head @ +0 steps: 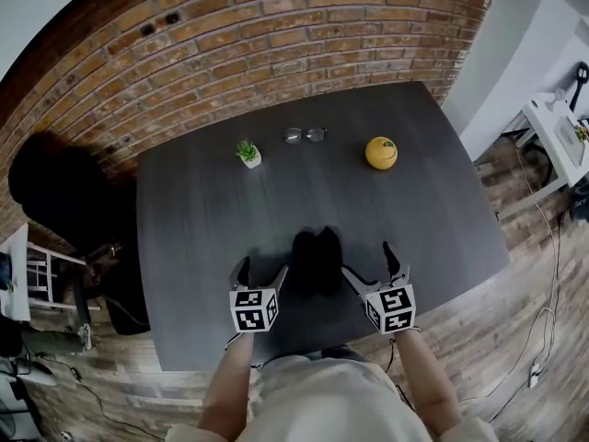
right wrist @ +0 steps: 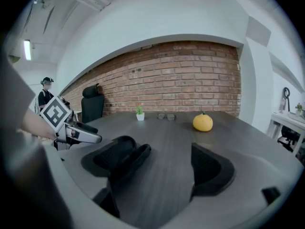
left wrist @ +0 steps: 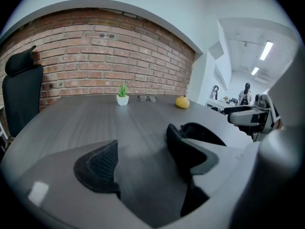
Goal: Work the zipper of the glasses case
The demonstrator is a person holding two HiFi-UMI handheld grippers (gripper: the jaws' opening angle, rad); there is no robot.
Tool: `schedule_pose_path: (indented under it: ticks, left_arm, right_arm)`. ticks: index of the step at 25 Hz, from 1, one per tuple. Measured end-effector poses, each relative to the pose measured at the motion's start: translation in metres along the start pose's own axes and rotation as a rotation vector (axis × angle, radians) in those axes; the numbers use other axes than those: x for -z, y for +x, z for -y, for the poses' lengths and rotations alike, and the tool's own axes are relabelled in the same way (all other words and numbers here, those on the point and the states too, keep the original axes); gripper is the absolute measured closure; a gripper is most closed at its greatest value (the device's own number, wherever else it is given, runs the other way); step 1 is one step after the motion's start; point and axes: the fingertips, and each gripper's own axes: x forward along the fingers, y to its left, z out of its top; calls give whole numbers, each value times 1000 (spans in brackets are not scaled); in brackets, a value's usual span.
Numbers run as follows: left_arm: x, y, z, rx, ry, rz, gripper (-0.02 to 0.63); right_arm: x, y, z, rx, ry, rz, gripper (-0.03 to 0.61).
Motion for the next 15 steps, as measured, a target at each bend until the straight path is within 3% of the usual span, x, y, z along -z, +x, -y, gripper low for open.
schedule_pose_path:
  ticks: [6, 15]
  left_arm:
    - [19, 17, -5, 9, 52, -80, 204]
    - [30, 27, 4, 44, 125, -113, 206]
  right_arm:
    - [32, 11, 18, 36, 6, -92, 120]
    - [66, 23, 13, 31, -30, -178, 120]
